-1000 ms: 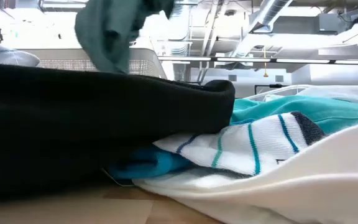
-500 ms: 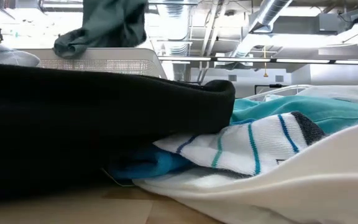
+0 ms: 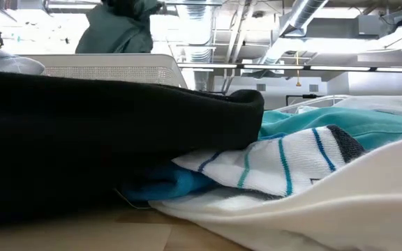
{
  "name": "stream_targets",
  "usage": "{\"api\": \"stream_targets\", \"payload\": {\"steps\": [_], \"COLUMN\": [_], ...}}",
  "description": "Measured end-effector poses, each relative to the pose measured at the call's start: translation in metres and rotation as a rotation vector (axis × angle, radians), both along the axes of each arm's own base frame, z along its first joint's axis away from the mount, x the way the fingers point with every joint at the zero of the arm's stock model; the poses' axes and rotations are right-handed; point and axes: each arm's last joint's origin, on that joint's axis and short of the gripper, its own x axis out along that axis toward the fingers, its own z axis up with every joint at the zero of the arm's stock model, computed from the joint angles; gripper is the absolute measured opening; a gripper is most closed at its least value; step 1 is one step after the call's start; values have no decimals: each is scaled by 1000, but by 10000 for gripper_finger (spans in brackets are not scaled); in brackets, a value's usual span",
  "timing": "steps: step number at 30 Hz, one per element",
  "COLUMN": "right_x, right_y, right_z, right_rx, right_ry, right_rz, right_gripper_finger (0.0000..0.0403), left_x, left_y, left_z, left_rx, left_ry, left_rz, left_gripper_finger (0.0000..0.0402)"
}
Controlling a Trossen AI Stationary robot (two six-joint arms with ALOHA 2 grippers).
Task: Pick & Place Cloths
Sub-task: Put the blue gown into the white bin, then put the white and blue sock into the middle transparent bin
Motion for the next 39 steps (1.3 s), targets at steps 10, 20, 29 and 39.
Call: {"api": "stream_targets", "payload": {"steps": [10, 20, 29, 39], "right_x": [-5, -15, -18, -23], "right_y": [-11, -10, -9, 0], "right_z": [-19, -37, -41, -47], "right_rx": [53, 41, 40, 53], "right_ry": [195, 404, 464, 539], "right_rz": [-58, -54, -52, -30], "right_gripper_finger": [107, 224, 275, 276], "left_x": [4, 17, 23, 13], "left_y": [2, -10, -40, -152], "left_z": [-61, -69, -64, -39], "left_rx": [-209, -244, -317, -588], "left_ry": [116, 127, 92, -47], "left_rz": [32, -95, -199, -681], "left_gripper_finger": [79, 245, 315, 289]}}
